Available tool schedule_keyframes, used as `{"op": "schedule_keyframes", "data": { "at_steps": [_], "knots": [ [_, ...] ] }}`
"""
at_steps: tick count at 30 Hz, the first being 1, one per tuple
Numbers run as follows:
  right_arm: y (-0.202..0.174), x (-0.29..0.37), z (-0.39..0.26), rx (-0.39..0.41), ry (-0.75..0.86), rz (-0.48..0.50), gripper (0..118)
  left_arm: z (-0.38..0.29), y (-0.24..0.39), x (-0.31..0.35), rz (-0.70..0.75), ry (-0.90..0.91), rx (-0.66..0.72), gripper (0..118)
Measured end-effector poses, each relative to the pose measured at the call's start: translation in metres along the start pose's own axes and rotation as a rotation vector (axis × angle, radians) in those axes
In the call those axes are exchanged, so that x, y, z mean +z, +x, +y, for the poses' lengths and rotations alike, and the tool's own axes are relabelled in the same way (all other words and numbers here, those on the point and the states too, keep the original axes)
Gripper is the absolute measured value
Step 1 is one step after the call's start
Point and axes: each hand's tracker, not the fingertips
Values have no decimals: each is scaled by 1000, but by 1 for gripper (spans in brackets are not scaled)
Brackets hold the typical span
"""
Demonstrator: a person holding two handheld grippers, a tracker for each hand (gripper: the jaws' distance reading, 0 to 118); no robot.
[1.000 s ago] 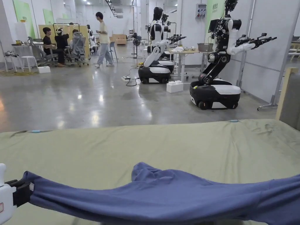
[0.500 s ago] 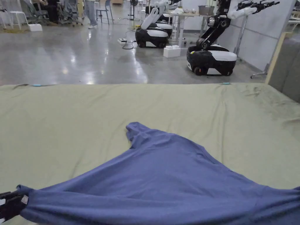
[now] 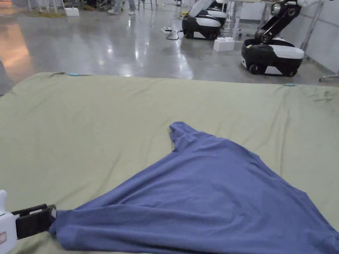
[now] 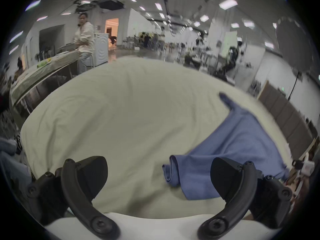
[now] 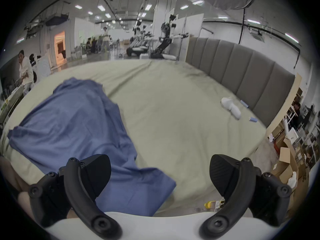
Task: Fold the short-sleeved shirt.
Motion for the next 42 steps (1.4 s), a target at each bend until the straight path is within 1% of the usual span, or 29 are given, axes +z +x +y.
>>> {"op": "schedule_keyframes", "data": {
  "at_steps": [2,3,4,5,6,7,8,9,10,11,13,15,17,19,20,21,22,23,25,26,27,28,29,30,32,34,38,40,42],
  "knots": [
    [-4,21,17,16,57,-26,114,7,-8,29,-12,39,38,118],
    [-11,34,26,39,86,-7,98,6,-10,46,-7,70,56,116],
    [-20,48,33,61,119,37,68,5,-14,62,-15,92,70,100],
    [-28,59,39,73,153,76,25,2,-14,74,-25,118,76,65],
    [-46,72,43,85,194,111,5,-5,-11,87,-19,138,83,5],
    [-56,76,44,80,208,127,5,-10,-10,92,6,139,86,0],
    [-71,83,44,69,223,149,5,-18,-9,94,38,139,102,0],
    [-81,84,44,78,202,214,5,-21,-12,94,39,132,120,0],
    [-97,87,44,96,186,280,5,-24,-14,92,-39,84,141,0],
    [-114,89,42,125,201,287,5,-25,-15,83,-81,31,146,0],
    [-140,91,41,183,213,325,5,-29,-15,70,-43,5,134,0],
    [-161,94,42,184,208,399,5,-20,-17,55,-27,-4,141,0],
    [-175,93,44,195,203,454,5,-16,-36,22,-103,-96,206,0],
    [-190,94,46,242,205,460,5,-3,-34,-9,-135,-168,225,4],
    [-197,95,47,266,203,459,5,-2,-16,-18,-126,-184,207,26],
    [-200,93,48,282,200,462,5,3,-11,-30,-124,-192,183,82],
    [-202,92,48,285,203,469,5,7,-6,-43,-128,-214,155,115],
    [-205,93,49,292,201,480,5,10,-2,-55,-139,-244,125,118],
    [-208,92,51,301,200,494,5,7,10,-73,-166,-306,76,118],
    [-210,92,52,309,199,499,5,8,13,-80,-117,-299,77,118],
    [-211,90,54,317,194,502,5,9,15,-87,-116,-299,60,116],
    [-212,88,55,322,194,500,5,10,19,-91,-128,-315,34,105],
    [-212,82,57,327,192,499,5,8,20,-97,-147,-332,12,77],
    [-213,77,60,330,183,499,5,5,22,-104,-150,-353,-17,5],
    [-215,67,66,334,168,503,5,-5,31,-109,-111,-384,-109,5],
    [-217,51,76,341,158,515,5,-10,41,-97,-108,-326,-217,5],
    [-233,-4,111,358,123,543,5,-10,45,-78,-149,-284,-228,5],
    [-246,-43,134,347,72,558,5,-9,48,-66,-163,-263,-217,5],
    [-260,-103,161,339,28,557,7,-10,51,-54,-169,-236,-225,5]
  ]
}}
